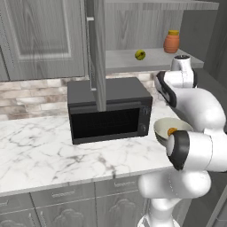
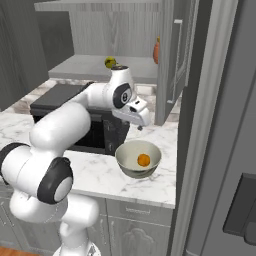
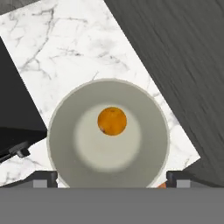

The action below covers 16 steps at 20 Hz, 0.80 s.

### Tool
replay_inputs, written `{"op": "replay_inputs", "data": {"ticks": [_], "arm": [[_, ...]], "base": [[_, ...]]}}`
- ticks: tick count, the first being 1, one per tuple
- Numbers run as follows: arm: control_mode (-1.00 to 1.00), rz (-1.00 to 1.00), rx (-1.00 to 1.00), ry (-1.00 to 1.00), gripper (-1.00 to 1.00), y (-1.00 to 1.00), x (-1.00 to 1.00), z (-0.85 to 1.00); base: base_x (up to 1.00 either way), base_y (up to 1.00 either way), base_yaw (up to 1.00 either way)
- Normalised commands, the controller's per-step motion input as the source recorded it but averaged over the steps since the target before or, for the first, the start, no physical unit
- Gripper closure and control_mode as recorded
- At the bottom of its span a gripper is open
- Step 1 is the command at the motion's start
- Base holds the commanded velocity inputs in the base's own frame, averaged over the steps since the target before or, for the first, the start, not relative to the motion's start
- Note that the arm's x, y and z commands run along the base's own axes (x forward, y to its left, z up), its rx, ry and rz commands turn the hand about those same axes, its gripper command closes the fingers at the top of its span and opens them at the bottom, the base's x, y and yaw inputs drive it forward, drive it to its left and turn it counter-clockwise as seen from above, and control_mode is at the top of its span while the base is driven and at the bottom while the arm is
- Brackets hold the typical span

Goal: Open the cabinet. Pick the pear and orange from the cabinet and place them into the bowl. Then close the cabinet.

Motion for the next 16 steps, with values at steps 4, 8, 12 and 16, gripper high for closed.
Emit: {"op": "replay_inputs", "data": {"ticks": [4, 8, 12, 16], "arm": [[-1.0, 0.05, -0.07, -0.13, -1.0, 0.52, -0.38, 1.0], [-1.0, 0.11, -0.05, -0.14, -1.0, 0.46, -0.29, 1.0], [-1.0, 0.14, -0.09, -0.22, -1.0, 0.43, -0.03, 0.77], [-1.0, 0.24, -0.01, -0.33, -1.0, 0.08, 0.0, 0.3]], "base": [[0.0, 0.0, 0.0], [0.0, 0.0, 0.0], [0.0, 0.0, 0.0], [0.0, 0.0, 0.0]]}}
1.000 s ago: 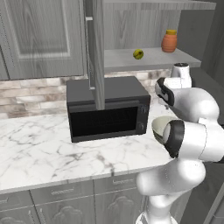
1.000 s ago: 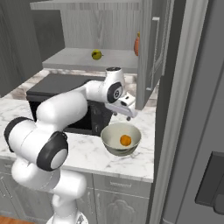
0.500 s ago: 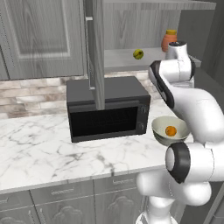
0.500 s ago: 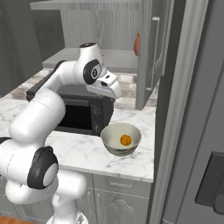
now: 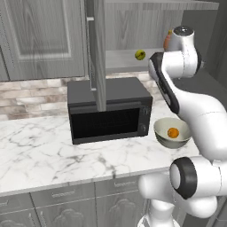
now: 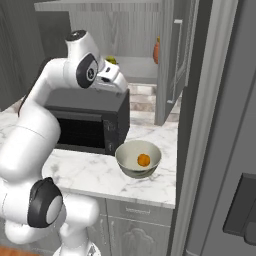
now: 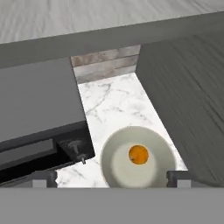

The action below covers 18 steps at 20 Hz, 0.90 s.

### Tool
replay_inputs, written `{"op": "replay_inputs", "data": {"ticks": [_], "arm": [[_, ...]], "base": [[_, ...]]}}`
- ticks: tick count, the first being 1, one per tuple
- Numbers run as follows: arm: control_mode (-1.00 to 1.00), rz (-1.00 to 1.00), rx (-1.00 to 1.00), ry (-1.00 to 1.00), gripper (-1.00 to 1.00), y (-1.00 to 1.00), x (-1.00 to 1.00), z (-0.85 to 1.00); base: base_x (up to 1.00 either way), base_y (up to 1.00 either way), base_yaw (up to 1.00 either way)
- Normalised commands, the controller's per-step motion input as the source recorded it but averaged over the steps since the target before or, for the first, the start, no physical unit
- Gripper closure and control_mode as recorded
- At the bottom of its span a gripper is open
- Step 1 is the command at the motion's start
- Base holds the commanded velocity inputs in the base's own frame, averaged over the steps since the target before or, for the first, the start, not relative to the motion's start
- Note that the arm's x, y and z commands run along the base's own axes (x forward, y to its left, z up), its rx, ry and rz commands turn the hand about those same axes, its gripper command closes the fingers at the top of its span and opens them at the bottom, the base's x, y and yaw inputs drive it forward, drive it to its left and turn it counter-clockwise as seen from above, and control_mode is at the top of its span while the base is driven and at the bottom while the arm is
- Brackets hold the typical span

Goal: Open the cabinet. Pick the pear and orange from the cabinet and place them into the bowl. Then close the cabinet.

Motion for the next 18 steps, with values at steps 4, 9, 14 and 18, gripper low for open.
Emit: {"op": "replay_inputs", "data": {"ticks": [4, 9, 14, 18], "arm": [[-1.0, 0.27, 0.0, -0.33, -1.0, 0.0, 0.0, 0.29], [-1.0, 0.19, 0.0, -0.29, -1.0, 0.0, 0.0, 0.18], [-1.0, 0.1, 0.0, -0.18, -1.0, 0.17, 0.19, 0.5], [-1.0, 0.04, 0.0, -0.06, -1.0, 0.37, 0.4, 0.56]], "base": [[0.0, 0.0, 0.0], [0.0, 0.0, 0.0], [0.0, 0.0, 0.0], [0.0, 0.0, 0.0]]}}
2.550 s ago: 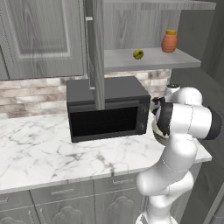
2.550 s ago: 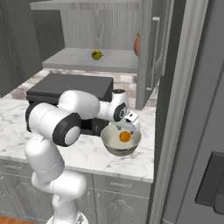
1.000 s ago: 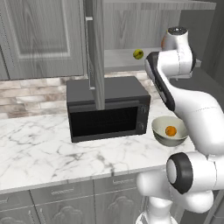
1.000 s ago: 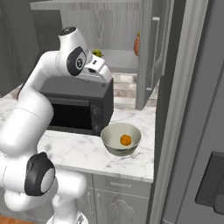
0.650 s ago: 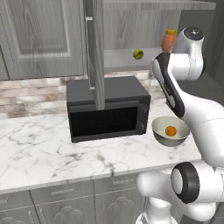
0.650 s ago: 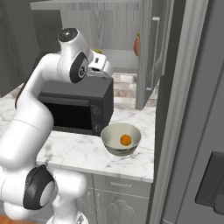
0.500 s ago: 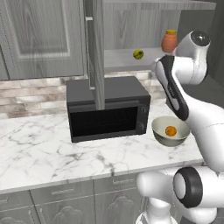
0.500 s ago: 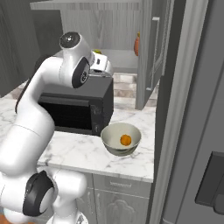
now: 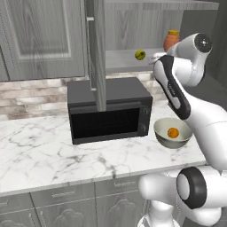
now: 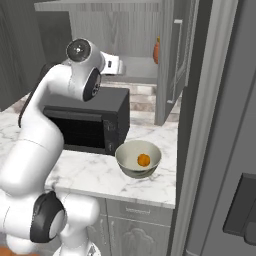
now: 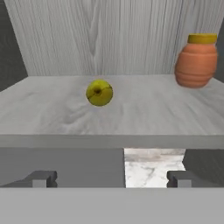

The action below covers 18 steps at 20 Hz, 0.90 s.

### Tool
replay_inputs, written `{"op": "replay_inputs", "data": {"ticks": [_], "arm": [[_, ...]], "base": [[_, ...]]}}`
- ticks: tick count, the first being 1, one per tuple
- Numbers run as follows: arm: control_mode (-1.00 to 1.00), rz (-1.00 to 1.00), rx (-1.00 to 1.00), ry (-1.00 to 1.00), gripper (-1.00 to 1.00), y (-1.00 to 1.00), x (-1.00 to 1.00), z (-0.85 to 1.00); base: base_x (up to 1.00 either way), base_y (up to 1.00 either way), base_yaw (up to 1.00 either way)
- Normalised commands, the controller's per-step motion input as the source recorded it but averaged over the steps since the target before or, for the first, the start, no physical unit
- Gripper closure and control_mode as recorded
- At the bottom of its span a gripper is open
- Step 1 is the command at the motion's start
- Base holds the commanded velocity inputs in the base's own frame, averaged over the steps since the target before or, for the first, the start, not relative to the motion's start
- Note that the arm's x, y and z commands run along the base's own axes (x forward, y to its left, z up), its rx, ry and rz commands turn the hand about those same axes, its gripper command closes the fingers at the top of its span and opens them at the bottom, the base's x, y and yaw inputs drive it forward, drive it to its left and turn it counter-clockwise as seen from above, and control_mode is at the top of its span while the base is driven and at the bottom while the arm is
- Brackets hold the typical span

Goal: Open the cabinet. Pick the pear and orange from the cabinet and place them into the bowl. Then close the cabinet.

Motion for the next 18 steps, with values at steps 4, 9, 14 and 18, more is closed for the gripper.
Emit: {"op": "replay_inputs", "data": {"ticks": [4, 9, 14, 18], "arm": [[-1.0, 0.02, 0.0, -0.02, -1.0, 0.35, 0.63, 0.25], [-1.0, 0.0, 0.0, 0.01, -1.0, 0.16, 0.68, 0.0], [-1.0, 0.0, 0.0, 0.0, -1.0, 0.11, 0.71, 0.0], [-1.0, 0.0, 0.0, 0.05, -1.0, 0.0, 0.59, 0.0]], "base": [[0.0, 0.0, 0.0], [0.0, 0.0, 0.0], [0.0, 0.0, 0.0], [0.0, 0.0, 0.0]]}}
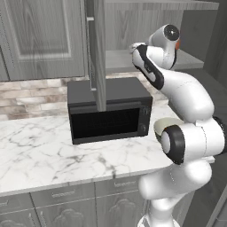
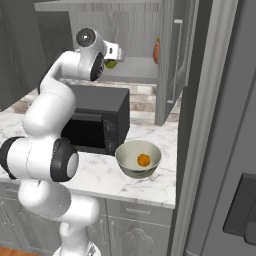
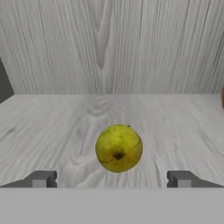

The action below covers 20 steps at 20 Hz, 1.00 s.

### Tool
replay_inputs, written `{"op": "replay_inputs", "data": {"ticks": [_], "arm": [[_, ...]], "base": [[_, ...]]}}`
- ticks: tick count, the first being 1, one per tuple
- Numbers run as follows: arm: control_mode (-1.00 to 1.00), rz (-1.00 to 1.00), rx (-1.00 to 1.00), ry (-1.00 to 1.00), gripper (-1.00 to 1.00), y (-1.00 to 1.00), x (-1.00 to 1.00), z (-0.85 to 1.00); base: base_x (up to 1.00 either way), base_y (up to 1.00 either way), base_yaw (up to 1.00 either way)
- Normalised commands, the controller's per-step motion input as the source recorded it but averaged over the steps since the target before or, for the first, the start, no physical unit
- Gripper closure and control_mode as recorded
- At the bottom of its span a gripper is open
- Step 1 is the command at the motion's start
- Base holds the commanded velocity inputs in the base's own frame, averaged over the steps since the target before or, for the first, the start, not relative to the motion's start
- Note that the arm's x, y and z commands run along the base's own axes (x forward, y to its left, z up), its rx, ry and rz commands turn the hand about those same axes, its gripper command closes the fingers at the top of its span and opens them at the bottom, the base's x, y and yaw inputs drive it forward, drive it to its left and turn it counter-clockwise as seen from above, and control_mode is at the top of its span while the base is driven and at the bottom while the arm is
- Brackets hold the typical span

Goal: Open the cabinet. Pick the pear and orange from the cabinet and place them into the bowl. Then close the cabinet.

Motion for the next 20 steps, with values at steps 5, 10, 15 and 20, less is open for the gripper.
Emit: {"op": "replay_inputs", "data": {"ticks": [5, 10, 15, 20], "arm": [[-1.0, 0.0, 0.0, 0.08, -1.0, 0.0, 0.39, 0.0], [-1.0, 0.0, 0.0, 0.05, -1.0, 0.0, 0.18, -0.07], [-1.0, 0.0, 0.0, 0.0, -1.0, 0.0, 0.11, -0.16], [-1.0, 0.0, 0.0, 0.0, -1.0, 0.0, 0.03, -0.33]], "base": [[0.0, 0.0, 0.0], [0.0, 0.0, 0.0], [0.0, 0.0, 0.0], [0.0, 0.0, 0.0]]}}
